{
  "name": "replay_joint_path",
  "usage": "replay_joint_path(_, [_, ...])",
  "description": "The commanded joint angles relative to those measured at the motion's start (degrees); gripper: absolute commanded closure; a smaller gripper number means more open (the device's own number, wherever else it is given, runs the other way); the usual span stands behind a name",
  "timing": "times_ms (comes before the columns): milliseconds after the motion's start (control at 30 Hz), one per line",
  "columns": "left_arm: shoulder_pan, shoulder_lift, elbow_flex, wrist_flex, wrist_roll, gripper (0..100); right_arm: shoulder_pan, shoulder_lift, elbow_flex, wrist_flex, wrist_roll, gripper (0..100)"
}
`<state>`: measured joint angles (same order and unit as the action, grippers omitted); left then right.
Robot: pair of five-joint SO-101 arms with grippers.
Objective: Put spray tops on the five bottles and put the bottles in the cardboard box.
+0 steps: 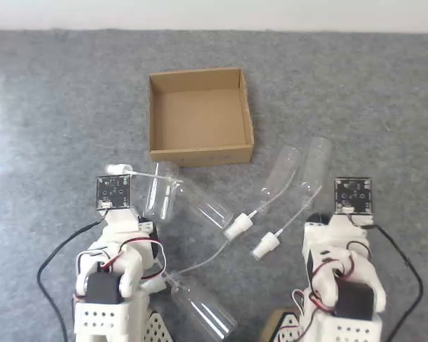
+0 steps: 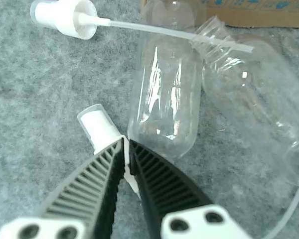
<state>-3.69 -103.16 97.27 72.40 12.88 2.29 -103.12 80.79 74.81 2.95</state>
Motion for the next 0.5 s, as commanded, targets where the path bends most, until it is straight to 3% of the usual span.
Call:
replay_joint_path(0, [0.18, -1.32, -0.75, -0.09, 0.44, 99, 0.84, -0.75, -8.00, 0.75, -0.44, 99.2])
replay_joint_path(467, [0.18, -1.32, -0.75, -0.09, 0.44, 99, 0.84, -0.31, -25.76, 6.55, -0.62, 99.2])
